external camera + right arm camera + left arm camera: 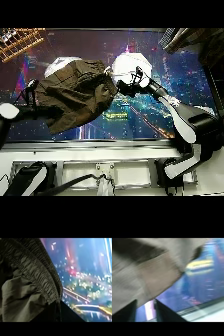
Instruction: Fold the clothes and pants, and hang the long-sleeved shirts on hangers.
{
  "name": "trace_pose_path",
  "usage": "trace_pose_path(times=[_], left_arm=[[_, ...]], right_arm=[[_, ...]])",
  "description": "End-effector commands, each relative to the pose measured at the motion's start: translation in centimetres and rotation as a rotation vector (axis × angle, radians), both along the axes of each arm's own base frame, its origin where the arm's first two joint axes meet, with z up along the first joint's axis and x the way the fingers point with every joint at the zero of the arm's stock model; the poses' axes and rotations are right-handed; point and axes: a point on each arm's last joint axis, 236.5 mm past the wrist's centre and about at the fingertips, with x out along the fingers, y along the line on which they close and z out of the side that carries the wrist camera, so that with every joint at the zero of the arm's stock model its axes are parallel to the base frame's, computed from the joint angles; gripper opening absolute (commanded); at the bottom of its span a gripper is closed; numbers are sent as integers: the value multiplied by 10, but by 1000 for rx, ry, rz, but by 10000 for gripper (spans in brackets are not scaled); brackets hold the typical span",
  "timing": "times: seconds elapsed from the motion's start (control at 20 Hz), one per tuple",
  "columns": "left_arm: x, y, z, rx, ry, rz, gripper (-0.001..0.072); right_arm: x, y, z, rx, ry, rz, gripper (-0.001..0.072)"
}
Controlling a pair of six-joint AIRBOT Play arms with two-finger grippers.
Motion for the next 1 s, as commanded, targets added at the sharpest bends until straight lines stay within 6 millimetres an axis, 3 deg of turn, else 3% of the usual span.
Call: trace_pose_path(times=[0.0,0.2,0.3,0.5,0.8,0.95], left_arm=[[-30,37,-12,141,35,110,292],[-39,-4,13,-85,-15,167,292],[-45,-10,11,-130,-17,198,292],[-62,11,-29,-120,106,417,292],[-100,-18,-78,-259,315,500,292],[-114,-19,-97,-256,362,515,292]], right_arm=[[-4,-5,7,-48,-20,47,23],[-5,-42,20,-180,-39,44,22],[-3,-59,38,-208,-61,25,22],[-4,-84,70,-217,-106,-9,22],[-16,-89,70,-235,-91,20,22],[-18,-89,69,-240,-88,35,22]])
